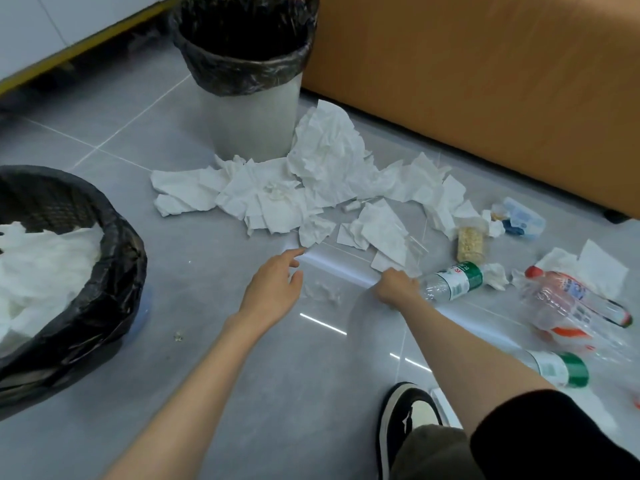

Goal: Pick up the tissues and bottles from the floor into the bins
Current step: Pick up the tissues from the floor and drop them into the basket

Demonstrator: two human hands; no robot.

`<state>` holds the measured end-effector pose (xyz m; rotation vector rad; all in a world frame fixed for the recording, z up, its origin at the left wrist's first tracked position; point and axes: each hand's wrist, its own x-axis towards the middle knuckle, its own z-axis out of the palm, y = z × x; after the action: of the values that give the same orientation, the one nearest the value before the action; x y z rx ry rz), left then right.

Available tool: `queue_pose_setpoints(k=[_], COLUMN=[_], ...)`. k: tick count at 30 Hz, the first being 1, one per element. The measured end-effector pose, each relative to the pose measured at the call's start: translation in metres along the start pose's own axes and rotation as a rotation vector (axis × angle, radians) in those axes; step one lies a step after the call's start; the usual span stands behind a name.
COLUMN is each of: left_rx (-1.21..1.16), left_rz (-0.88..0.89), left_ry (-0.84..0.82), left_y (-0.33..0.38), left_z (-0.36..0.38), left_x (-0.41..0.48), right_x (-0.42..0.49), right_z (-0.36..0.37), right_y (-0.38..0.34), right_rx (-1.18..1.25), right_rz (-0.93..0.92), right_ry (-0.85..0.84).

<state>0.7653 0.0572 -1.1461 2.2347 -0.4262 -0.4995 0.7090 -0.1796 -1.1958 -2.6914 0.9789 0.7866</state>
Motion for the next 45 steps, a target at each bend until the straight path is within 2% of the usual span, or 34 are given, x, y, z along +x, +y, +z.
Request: queue_pose_setpoints(k=[7, 12, 15, 18, 22, 25, 27, 32, 36, 39, 41, 45], left_rx=[-0.022, -0.038, -0.048, -0.04, -0.158, -0.188, -0.172, -0.138, -0.113, -0.13, -0.164, -0.211], left_rz=[-0.036, -0.045, -0.042, -0.014, 0.049, 0.109, 0.129, 0.037, -0.017, -0.078, -0.096, -0.12], left_ry=[-0.003, -0.006, 0.001, -0.011, -0.003, 0.003, 0.044, 0.195, 0.263, 0.294, 0.29, 0.276], left_y=[-0.008, -0.007, -0.009, -0.007, 0.002, 0.005, 0.005, 0.001, -0.011, -0.024, -0.032, -0.039], left_z=[-0.005, -0.009, -0.018, -0.03, -0.049, -0.059, -0.065, -0.078, -0.086, -0.09, -0.091, -0.091], left_x=[0.001, -0.002, -0.009, -0.018, -0.033, -0.04, -0.045, -0.058, -0.063, -0.063, -0.063, -0.065], right_x=[-0.002, -0.02, -0.04, -0.062, -0.087, -0.097, -0.104, -0.114, -0.109, -0.097, -0.088, -0.074], right_z=[0.009, -0.006, -0.034, -0.064, -0.088, -0.091, -0.089, -0.081, -0.068, -0.046, -0.026, 0.027], right_y=[-0.01, -0.03, -0.05, -0.067, -0.08, -0.089, -0.094, -0.106, -0.111, -0.11, -0.108, -0.104], right_rx=[0.251, 0.553, 0.786, 1.019, 1.303, 1.438, 1.48, 1.441, 1.313, 0.971, 0.722, 0.412], right_rz=[-0.029, -0.177, -0.267, -0.354, -0.438, -0.473, -0.47, -0.464, -0.435, -0.421, -0.398, -0.314], right_ry=[0.129, 0.234, 0.226, 0.078, -0.226, -0.396, -0.449, -0.442, -0.345, -0.043, 0.076, -0.095])
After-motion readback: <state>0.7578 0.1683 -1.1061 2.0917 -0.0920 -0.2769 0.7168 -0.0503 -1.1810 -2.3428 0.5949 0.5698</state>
